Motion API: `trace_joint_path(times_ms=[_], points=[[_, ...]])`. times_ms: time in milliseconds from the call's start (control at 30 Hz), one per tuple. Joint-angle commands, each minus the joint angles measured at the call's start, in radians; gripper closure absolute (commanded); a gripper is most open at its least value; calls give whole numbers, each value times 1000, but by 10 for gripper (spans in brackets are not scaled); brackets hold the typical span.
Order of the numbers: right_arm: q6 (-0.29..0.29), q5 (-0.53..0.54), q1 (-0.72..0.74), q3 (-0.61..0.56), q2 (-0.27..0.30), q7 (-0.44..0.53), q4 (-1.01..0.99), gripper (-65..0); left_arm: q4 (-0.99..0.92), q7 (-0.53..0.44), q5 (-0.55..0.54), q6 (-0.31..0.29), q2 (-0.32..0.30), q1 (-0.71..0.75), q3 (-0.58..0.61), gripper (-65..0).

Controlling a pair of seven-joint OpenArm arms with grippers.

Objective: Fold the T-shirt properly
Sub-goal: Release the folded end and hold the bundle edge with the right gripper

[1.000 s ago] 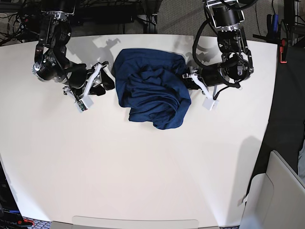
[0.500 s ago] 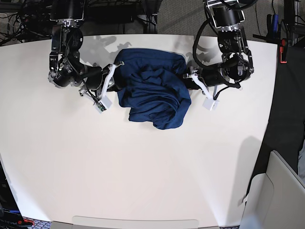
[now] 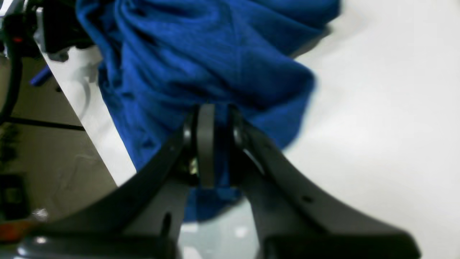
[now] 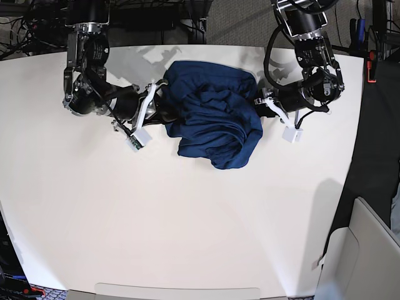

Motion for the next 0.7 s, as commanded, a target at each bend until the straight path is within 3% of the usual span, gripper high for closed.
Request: trace_joint_path(times_ms=[0,167,333,433,567,667], points=[[6,24,8,0,0,21,30,-39,12,14,11,-3,-2,-8,0,-96],[6,11,-4,9,2,22,29,-74,9,14,11,-3,-2,-7,-2,-98],[6,-80,-24,26,7,24,33,-303,9,18,11,-3,5,-7,9,-124],[6,-98,-35,38,7,24,35,-379,9,22,11,-3,31,-7,9,-191],[6,-101,-30,40,3,24,33,-334,12,38,9,-5,62,-5,9,-249],[6,-103,-23,40,5,24,32,-300,14,32,9,-5,53,-8,-2,-250]])
